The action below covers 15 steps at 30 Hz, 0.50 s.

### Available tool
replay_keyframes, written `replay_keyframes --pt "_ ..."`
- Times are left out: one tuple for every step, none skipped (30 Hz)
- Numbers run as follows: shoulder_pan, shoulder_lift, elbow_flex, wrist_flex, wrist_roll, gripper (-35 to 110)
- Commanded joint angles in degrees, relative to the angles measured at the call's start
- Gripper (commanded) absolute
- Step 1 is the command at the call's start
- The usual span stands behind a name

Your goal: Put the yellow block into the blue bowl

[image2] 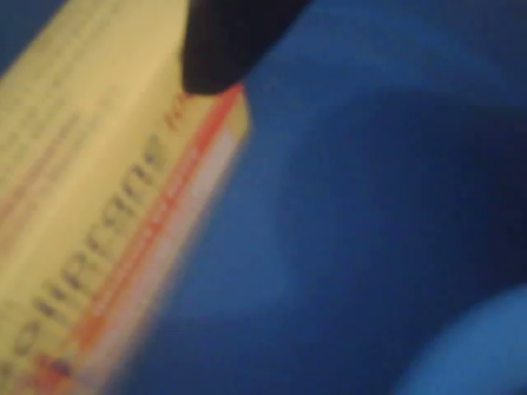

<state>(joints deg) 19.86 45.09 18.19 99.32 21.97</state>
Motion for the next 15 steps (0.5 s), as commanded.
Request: replay_keyframes --pt "-1.58 16.52 -5.27 1.05 0.44 35" --pt "-2.02 18.02 -5.36 1.93 0.44 31" --pt "-2.11 19.42 -5.45 2.99 0.44 26" --pt "-2.11 20.57 -5.89 4.13 0.44 21" --pt "-2.2 21.62 -5.98 4.92 0.62 16" --pt "-2.37 22.59 -5.98 5.62 0.97 10" --pt "-2.64 23.47 -5.62 5.89 1.05 4" --pt "-2.72 24.52 -5.89 5.98 1.05 -1" --pt "-2.72 25.66 -5.98 5.98 1.05 -3" --pt "-2.99 26.89 -5.98 5.98 0.88 -2" --pt "-3.08 28.3 -5.98 5.98 0.7 1" --pt "-3.16 29.79 -5.98 5.98 0.62 3" --pt "-3.25 31.38 -5.8 5.98 0.53 3" --pt "-3.52 33.22 -5.54 5.98 0.53 2" --pt "-4.13 34.98 -5.36 5.98 0.53 1"
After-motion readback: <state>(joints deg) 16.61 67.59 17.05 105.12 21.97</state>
